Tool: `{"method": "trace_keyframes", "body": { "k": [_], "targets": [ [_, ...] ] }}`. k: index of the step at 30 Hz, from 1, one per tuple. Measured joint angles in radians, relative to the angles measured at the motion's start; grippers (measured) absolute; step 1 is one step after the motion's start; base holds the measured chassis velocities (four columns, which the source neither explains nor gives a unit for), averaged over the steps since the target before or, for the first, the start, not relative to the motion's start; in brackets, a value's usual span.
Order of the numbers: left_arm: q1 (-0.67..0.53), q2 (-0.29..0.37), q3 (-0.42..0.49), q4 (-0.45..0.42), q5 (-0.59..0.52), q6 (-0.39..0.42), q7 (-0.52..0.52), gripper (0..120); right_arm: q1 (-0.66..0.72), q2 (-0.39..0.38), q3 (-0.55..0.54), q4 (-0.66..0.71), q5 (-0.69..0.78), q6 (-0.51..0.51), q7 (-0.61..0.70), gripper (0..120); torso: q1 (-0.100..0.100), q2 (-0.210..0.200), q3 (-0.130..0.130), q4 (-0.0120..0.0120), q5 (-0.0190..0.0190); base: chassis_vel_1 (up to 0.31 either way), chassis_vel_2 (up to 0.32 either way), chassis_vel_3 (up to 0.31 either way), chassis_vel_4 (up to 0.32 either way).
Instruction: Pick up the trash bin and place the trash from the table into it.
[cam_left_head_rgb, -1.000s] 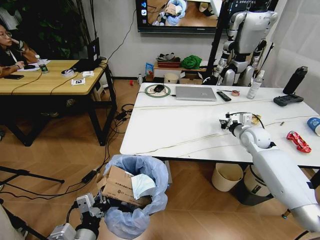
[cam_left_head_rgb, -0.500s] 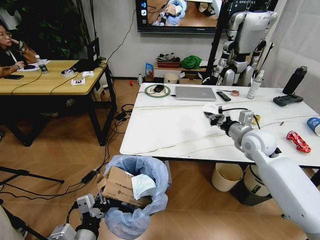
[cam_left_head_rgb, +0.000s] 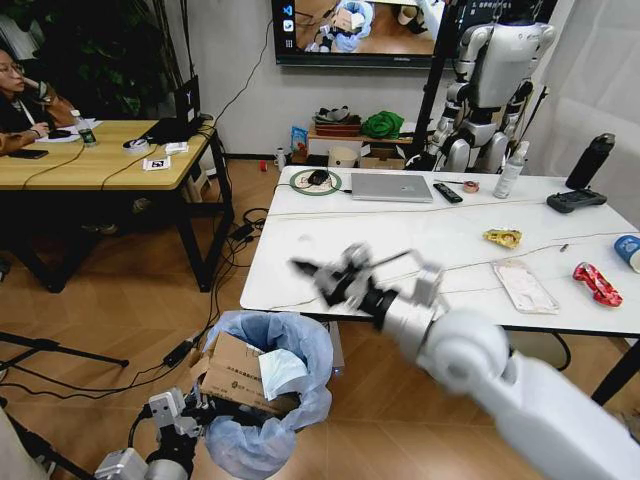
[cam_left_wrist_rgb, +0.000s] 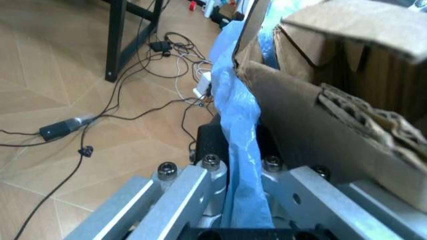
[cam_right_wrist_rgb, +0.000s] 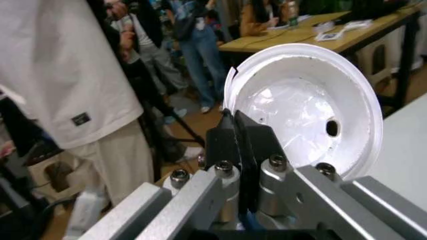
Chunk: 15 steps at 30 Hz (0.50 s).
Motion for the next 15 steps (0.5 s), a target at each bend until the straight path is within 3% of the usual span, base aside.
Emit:
{"method": "trace_keyframes", "body": {
  "k": [7, 15],
  "targets": [
    [0.0, -0.007, -0.006, -0.001, 0.001, 0.001, 0.0, 0, -0.002, 0.008, -0.104, 0.01, -0.01, 0.041, -0.042, 0, 0.0, 0.0, 0.0, 0.0, 0.0001, 0.0, 0.0, 0.0, 0.0],
    [0.004, -0.014, -0.006, -0.014, 0.004, 0.002, 0.001, 0, -0.035, 0.006, -0.156, -0.023, -0.081, 0.013, -0.034, 0, 0.0, 0.0, 0.0, 0.0, 0.0001, 0.0, 0.0, 0.0, 0.0]
  ]
}}
